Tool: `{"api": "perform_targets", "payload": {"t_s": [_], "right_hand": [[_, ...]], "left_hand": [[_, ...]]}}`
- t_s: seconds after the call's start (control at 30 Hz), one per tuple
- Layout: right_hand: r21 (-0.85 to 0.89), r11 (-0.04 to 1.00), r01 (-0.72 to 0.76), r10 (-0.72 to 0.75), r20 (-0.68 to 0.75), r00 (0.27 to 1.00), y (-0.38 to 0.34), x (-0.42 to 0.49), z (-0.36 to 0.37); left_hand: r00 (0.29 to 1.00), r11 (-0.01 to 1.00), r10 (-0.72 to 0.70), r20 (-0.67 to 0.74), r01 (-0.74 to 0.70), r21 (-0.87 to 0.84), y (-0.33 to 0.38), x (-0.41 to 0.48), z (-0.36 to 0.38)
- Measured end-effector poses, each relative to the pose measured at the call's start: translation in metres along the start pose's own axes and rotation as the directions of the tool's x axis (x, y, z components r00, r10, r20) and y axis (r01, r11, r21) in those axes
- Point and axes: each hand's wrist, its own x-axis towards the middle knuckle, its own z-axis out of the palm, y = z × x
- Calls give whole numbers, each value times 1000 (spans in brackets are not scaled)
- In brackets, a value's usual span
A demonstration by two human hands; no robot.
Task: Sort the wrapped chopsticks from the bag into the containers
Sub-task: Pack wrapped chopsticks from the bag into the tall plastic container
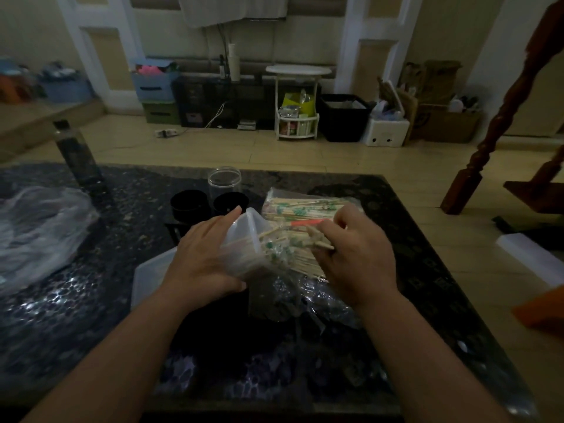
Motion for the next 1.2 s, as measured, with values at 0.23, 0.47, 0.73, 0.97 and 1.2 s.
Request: {"api": "perform_targets", "payload": {"t_s": [0.23,0.47,0.73,0.97,1.2], "right_hand": [[561,784,-264,345,-42,938,-13,0,7],[824,394,-407,597,107,795,-29,7,1],[728,218,-651,466,509,724,-33,6,5],[788,-55,-613,551,536,640,-26,8,22],[738,-66,-671,496,608,620,-27,7,24]], "left_hand": [[1000,1000,4,-6,-4,31,2,2,2],[999,999,31,-12,-31,30,-1,1,6],[998,1000,25,58,-25,7,7,-2,0],[997,999,37,74,-40,32,8,-2,1],[996,998,22,87,-27,49,8,0,2]]}}
